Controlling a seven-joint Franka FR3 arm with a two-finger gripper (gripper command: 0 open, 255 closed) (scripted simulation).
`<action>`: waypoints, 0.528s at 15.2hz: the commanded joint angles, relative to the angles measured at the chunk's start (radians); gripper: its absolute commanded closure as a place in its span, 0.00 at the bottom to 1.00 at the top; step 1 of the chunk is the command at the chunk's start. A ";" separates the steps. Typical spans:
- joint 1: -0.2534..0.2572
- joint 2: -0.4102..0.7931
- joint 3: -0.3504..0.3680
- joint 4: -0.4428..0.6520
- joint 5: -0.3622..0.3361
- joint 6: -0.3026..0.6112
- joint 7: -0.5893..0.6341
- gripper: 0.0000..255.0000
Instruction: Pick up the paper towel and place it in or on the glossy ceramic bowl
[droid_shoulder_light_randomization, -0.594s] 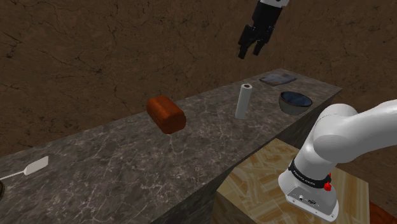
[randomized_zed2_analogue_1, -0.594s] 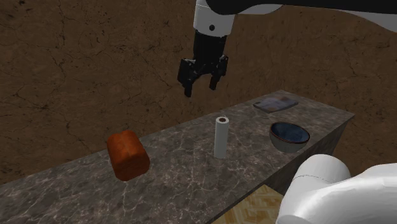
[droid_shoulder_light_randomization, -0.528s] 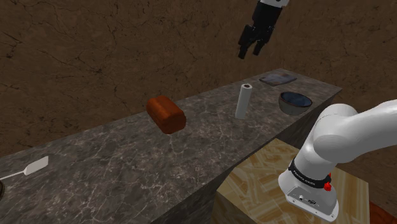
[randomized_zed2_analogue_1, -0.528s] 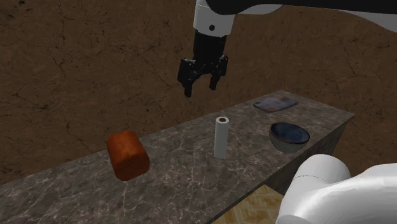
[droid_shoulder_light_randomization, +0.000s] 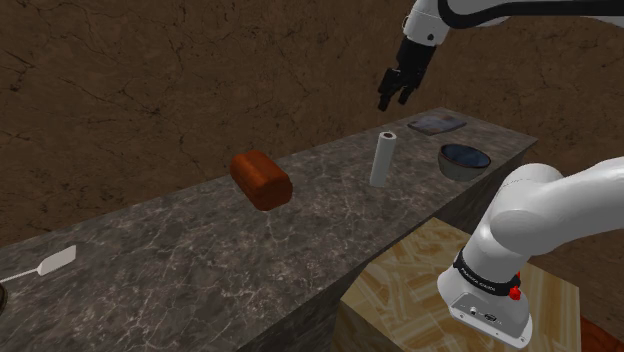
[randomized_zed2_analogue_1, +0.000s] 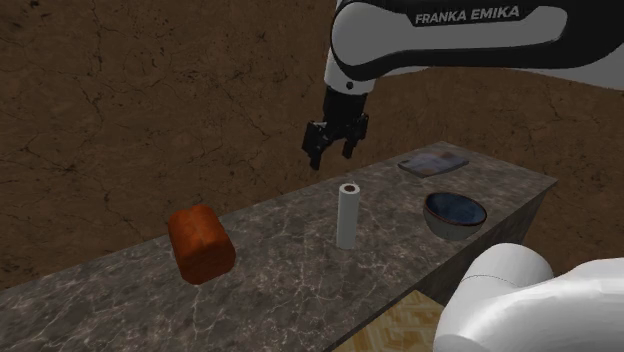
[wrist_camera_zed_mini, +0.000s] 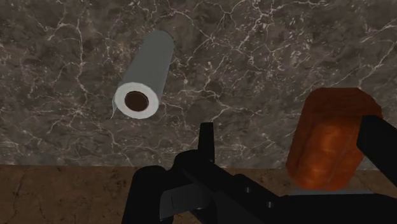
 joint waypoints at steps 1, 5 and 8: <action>-0.015 0.006 -0.036 -0.038 -0.022 0.047 -0.035 0.00; -0.043 0.048 -0.108 -0.096 -0.062 0.149 -0.100 0.00; -0.062 0.096 -0.165 -0.127 -0.089 0.230 -0.149 0.00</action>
